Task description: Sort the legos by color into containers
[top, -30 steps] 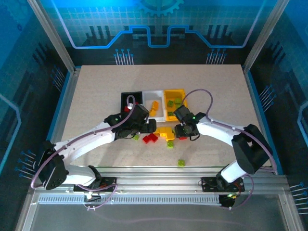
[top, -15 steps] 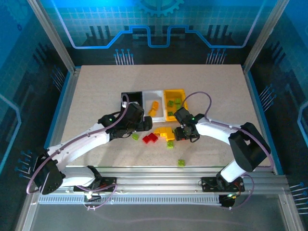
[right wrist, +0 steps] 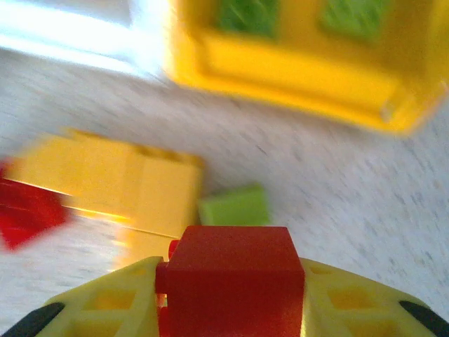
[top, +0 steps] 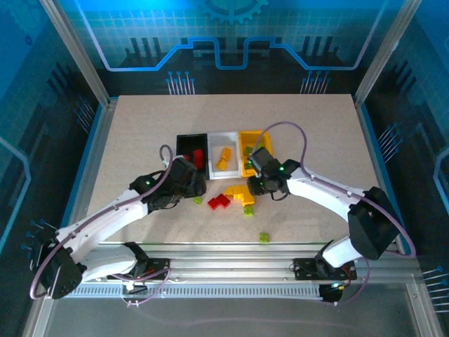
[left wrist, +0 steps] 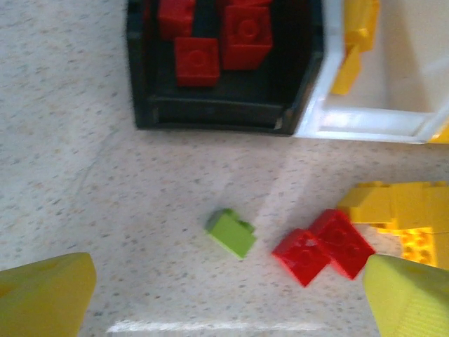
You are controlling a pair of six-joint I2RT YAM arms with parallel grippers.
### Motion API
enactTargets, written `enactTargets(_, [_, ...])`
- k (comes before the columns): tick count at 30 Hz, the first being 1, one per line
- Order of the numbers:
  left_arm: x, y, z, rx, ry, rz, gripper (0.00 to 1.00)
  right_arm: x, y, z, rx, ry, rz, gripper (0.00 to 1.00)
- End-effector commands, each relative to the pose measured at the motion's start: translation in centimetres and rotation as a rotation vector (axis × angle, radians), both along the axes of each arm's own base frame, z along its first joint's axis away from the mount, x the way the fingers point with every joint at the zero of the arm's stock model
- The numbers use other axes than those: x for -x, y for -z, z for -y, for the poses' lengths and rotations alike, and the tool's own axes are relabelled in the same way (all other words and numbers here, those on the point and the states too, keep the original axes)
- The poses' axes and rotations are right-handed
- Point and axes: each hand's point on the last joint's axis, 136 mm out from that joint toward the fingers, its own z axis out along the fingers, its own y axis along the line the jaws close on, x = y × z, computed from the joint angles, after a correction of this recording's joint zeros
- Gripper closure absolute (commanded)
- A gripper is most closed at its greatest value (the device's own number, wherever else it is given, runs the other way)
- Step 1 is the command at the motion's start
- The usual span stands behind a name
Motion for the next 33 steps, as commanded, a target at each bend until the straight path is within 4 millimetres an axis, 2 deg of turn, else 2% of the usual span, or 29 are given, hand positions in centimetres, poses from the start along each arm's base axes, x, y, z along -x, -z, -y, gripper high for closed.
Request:
enactTargets(1, [1.3, 0.7, -2.6, -0.03, -0.084, -0.02, 0.01, -1.1, -3.8, -5.7, -0.082, -0.124, 0.063, 0.66])
enactTargets(3, [1.8, 0.9, -3.2, -0.024, -0.105, -0.023, 0.01, -2.3, -4.5, -9.0, -0.121, -0.168, 0.065, 0.66])
enactTargets(9, [2.9, 1.0, -3.9, 0.0, -0.117, -0.033, 0.01, -6.6, -5.2, -15.9, -0.192, -0.219, 0.074, 0.66])
enactTargets(14, [3.4, 1.0, -4.1, 0.012, -0.112, -0.033, 0.01, -8.8, -5.0, -19.8, -0.2, -0.252, 0.078, 0.66])
enactTargets(17, [3.5, 1.0, -4.2, 0.013, -0.111, -0.031, 0.01, -9.9, -4.1, -20.8, -0.19, -0.242, 0.065, 0.64])
enactTargets(18, [3.5, 1.0, -4.2, 0.01, -0.11, -0.032, 0.01, -10.1, -3.8, -21.0, -0.188, -0.239, 0.061, 0.6])
enactTargets(20, [3.6, 0.9, -4.2, 0.009, -0.105, -0.032, 0.01, -10.5, -3.5, -21.1, -0.187, -0.232, 0.059, 0.43])
enactTargets(21, [3.6, 0.9, -4.2, 0.007, -0.103, -0.032, 0.01, -10.5, -3.5, -21.1, -0.188, -0.23, 0.062, 0.39])
enactTargets(23, [3.6, 0.9, -4.2, 0.007, -0.1, -0.03, 0.01, -10.6, -4.1, -20.8, -0.191, -0.224, 0.078, 0.34])
enactTargets(27, [3.4, 0.6, -4.1, 0.013, -0.098, -0.018, 0.01, -10.4, -5.7, -19.3, -0.197, -0.197, 0.116, 0.3])
enactTargets(30, [3.1, 0.4, -3.9, 0.019, -0.095, -0.011, 0.01, -8.8, -6.2, -17.0, -0.163, -0.171, 0.119, 0.3])
enactTargets(33, [2.8, 0.2, -3.6, 0.027, -0.088, -0.001, 0.01, -5.8, -5.1, -13.0, -0.115, -0.125, 0.081, 0.28])
